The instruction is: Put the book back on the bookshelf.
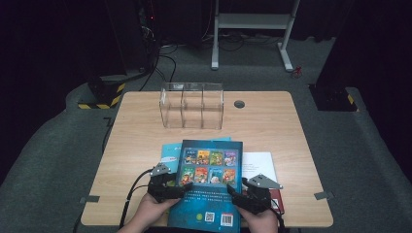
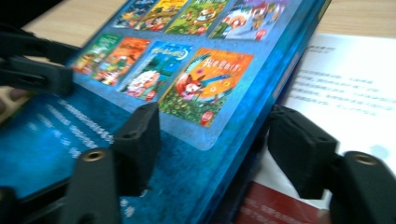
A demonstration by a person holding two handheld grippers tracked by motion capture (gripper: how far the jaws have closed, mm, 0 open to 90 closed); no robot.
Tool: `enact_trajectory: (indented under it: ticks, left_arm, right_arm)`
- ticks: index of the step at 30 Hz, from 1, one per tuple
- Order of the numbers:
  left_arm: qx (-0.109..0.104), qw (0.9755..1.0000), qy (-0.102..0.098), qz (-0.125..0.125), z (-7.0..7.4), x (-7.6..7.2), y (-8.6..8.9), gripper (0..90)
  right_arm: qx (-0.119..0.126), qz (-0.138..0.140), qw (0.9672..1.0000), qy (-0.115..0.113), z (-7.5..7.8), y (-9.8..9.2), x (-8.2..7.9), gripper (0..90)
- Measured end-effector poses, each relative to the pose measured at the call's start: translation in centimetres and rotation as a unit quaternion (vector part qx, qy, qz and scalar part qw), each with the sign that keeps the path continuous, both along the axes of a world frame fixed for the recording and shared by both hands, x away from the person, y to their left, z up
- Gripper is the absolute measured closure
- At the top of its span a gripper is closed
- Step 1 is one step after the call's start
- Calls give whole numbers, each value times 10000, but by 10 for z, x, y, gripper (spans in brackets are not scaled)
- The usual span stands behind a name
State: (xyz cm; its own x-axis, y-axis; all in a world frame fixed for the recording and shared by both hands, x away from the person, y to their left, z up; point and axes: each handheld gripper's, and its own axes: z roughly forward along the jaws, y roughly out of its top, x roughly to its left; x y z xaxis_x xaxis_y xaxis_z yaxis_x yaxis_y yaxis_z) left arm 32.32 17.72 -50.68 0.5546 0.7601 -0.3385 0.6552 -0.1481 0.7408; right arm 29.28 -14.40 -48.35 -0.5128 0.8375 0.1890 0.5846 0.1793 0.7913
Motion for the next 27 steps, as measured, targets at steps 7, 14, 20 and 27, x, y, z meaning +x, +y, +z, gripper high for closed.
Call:
enact_trajectory:
  ticks: [7, 14, 20, 27]
  left_arm:
    - [-75, 10000, 29, -7, 0, 0, 2, 207]
    - [-98, 9999, -50, -37, -1, 0, 1, 244]
    - [-254, 9991, -283, 189, 1, -2, -2, 292]
    - [-188, 9945, -934, 430, 12, -12, -3, 343]
  right_arm:
    - [159, -92, 9992, 348, -3, -4, 3, 246]
    - [255, 83, 9983, 523, -5, 0, 3, 213]
    - [-20, -32, 9998, 208, 1, 6, -1, 271]
    - [99, -11, 9999, 107, 10, 9, -1, 310]
